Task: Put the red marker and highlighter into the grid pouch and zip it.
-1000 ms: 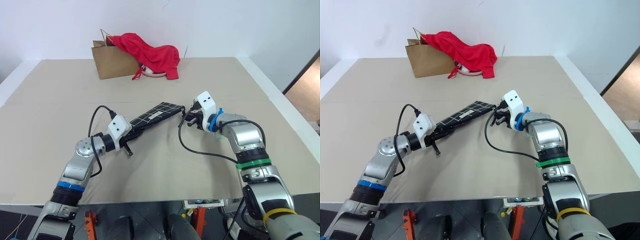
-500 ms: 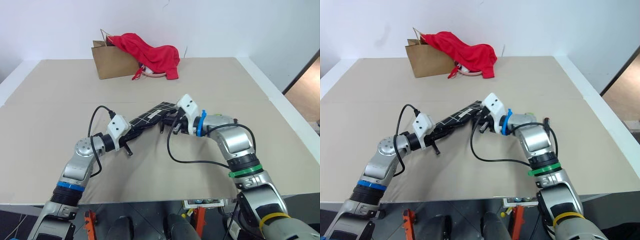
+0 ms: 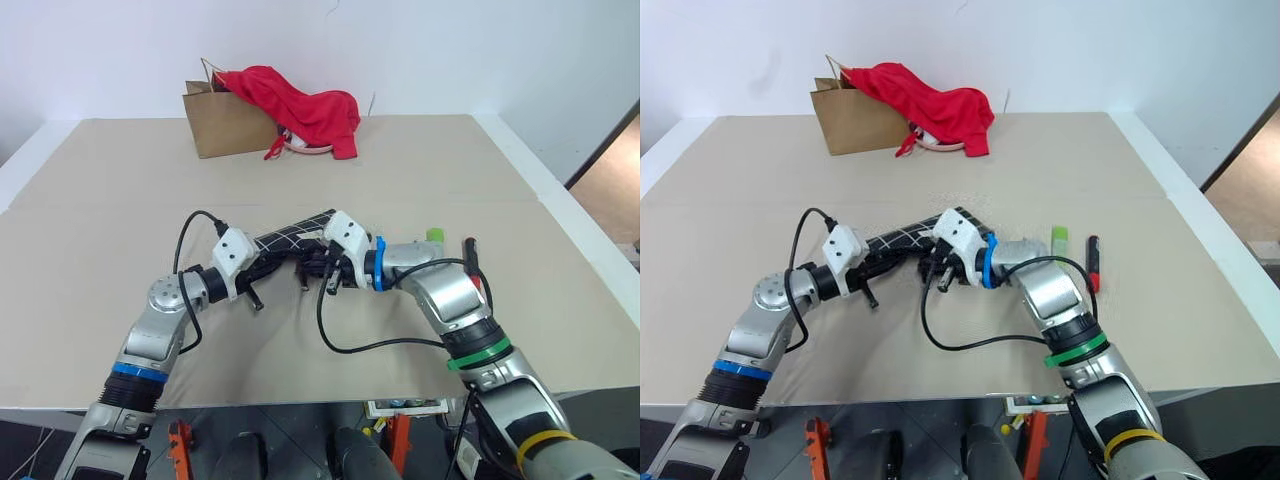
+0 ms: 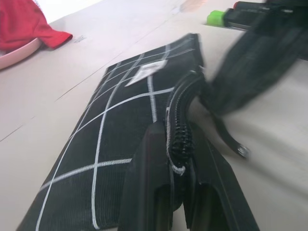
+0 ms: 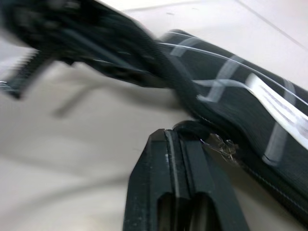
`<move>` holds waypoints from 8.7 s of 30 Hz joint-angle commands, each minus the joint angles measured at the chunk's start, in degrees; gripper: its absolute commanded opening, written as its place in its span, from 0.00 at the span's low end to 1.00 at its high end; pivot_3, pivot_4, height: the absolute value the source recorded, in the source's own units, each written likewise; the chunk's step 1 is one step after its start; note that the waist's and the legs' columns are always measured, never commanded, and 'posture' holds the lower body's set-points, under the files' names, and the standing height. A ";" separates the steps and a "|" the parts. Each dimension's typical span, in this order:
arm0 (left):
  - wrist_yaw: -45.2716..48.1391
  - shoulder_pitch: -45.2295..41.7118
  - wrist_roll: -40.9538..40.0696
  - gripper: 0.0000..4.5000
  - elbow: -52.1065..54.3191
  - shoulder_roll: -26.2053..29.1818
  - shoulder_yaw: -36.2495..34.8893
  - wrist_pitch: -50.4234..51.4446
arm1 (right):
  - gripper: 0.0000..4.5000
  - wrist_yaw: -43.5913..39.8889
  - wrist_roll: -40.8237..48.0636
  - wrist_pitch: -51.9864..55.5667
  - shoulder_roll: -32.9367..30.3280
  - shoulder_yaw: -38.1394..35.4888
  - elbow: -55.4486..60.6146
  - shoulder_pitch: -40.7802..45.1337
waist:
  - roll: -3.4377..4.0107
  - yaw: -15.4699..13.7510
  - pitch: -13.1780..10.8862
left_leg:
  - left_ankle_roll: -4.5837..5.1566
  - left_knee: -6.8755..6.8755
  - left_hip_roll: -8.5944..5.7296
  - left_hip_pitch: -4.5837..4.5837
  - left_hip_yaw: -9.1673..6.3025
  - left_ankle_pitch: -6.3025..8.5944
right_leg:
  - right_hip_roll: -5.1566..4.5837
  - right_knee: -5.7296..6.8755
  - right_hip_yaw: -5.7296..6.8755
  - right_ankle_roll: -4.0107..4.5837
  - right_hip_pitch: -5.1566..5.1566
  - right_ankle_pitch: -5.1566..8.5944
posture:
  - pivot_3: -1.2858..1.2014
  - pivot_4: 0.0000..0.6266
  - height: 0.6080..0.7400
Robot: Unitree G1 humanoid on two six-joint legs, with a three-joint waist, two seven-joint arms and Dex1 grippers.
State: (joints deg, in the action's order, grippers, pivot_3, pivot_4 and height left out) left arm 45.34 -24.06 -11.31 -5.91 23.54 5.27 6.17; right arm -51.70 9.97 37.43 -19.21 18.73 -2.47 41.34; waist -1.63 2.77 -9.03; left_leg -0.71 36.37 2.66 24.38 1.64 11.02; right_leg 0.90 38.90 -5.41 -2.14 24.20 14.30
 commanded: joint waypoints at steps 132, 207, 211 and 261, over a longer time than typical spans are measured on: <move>15.78 9.04 -12.87 0.00 6.94 0.85 -3.27 -1.74 | 0.17 -12.02 -7.93 -20.00 -37.58 -8.93 13.24 -9.18 | -0.05 -0.15 -0.10 | -0.04 0.01 -0.03 -0.07 0.08 0.10 | -0.12 -0.64 -0.05 -0.17 -0.29 -0.12 | 0.52 0.24 1.00; 11.74 8.11 -16.37 0.00 8.24 -0.43 -4.58 2.38 | 0.23 15.00 0.29 2.35 -20.52 -26.46 4.14 -12.33 | -0.06 -0.15 -0.06 | 0.05 -0.02 -0.10 -0.27 0.26 0.13 | -0.19 -0.75 -0.25 -0.35 -0.55 -0.11 | 0.52 0.24 1.00; 12.01 8.00 -16.33 0.00 7.96 -0.29 -4.55 2.37 | 0.23 2.21 4.27 -4.82 -29.09 -27.48 13.17 -15.86 | -0.01 -0.16 -0.07 | 0.06 -0.05 -0.10 0.00 0.24 0.14 | -0.17 -0.73 -0.23 -0.36 -0.28 -0.10 | 0.52 0.24 1.00; 10.68 7.65 -16.31 0.00 7.43 -1.65 -5.41 3.25 | 0.99 -13.20 1.00 -6.24 -23.87 -16.67 11.26 0.76 | -0.07 -0.39 -0.09 | 0.14 0.09 -0.04 0.18 0.29 0.21 | -0.19 -0.66 -0.17 0.07 -0.09 -0.30 | 0.52 0.24 1.00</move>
State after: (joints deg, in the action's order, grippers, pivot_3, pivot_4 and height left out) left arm 56.72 -15.81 -26.51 0.05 22.16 1.18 9.27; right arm -63.79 6.33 29.20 -41.99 7.10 5.89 41.93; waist -1.69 2.38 -9.12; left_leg -0.57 36.44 2.62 24.57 1.85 11.24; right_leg 0.72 38.24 -5.54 -2.07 24.08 14.00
